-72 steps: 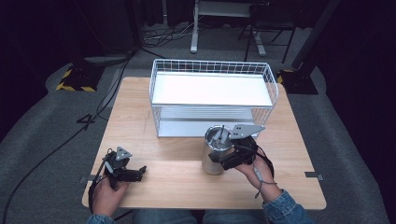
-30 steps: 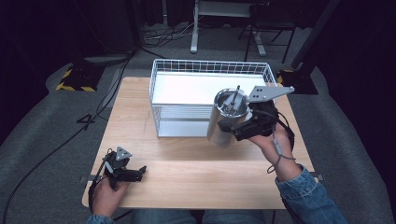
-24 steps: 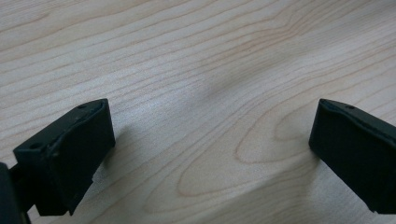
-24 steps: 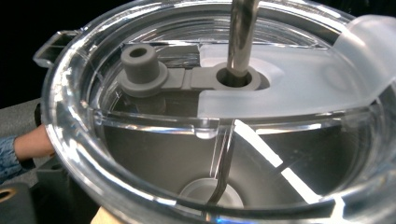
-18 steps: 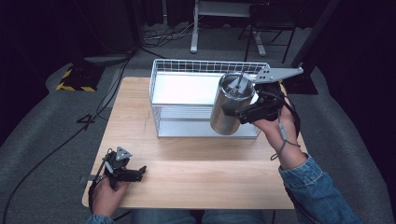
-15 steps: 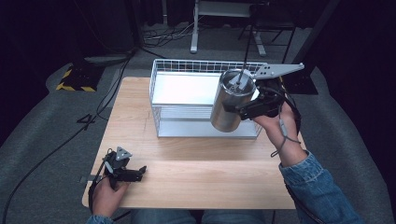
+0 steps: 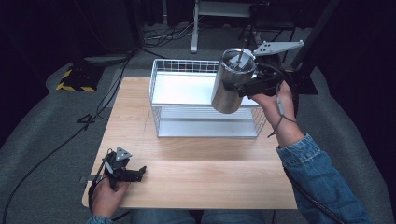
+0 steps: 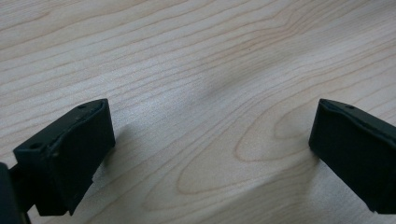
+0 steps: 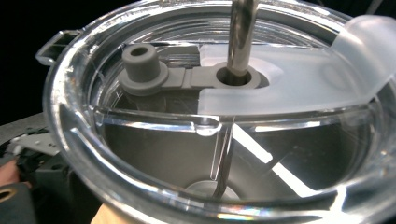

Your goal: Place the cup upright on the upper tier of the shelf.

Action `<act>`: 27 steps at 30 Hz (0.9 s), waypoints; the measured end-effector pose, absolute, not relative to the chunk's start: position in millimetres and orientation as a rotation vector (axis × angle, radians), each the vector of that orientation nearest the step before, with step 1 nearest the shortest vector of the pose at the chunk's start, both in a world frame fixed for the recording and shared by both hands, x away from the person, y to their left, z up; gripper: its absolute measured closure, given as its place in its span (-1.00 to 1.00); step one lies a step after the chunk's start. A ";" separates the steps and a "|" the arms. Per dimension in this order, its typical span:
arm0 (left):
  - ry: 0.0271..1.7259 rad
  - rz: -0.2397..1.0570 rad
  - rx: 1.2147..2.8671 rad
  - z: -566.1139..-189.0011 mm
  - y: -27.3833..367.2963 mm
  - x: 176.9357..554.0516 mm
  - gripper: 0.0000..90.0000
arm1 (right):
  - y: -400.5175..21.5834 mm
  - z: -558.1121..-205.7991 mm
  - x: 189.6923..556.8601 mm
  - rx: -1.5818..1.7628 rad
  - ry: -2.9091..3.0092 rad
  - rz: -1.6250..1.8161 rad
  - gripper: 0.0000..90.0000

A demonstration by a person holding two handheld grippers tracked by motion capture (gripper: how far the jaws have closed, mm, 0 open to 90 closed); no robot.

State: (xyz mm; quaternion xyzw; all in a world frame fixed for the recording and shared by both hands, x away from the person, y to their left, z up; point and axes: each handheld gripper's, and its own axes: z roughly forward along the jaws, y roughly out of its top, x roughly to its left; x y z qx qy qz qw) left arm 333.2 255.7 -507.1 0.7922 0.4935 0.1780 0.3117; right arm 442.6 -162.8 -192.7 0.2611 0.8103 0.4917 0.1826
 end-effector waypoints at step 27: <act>1.303 0.471 2.093 -506.9 255.8 333.2 -0.99 | -139.2 -198.6 519.8 0.845 2.202 1.344 -0.92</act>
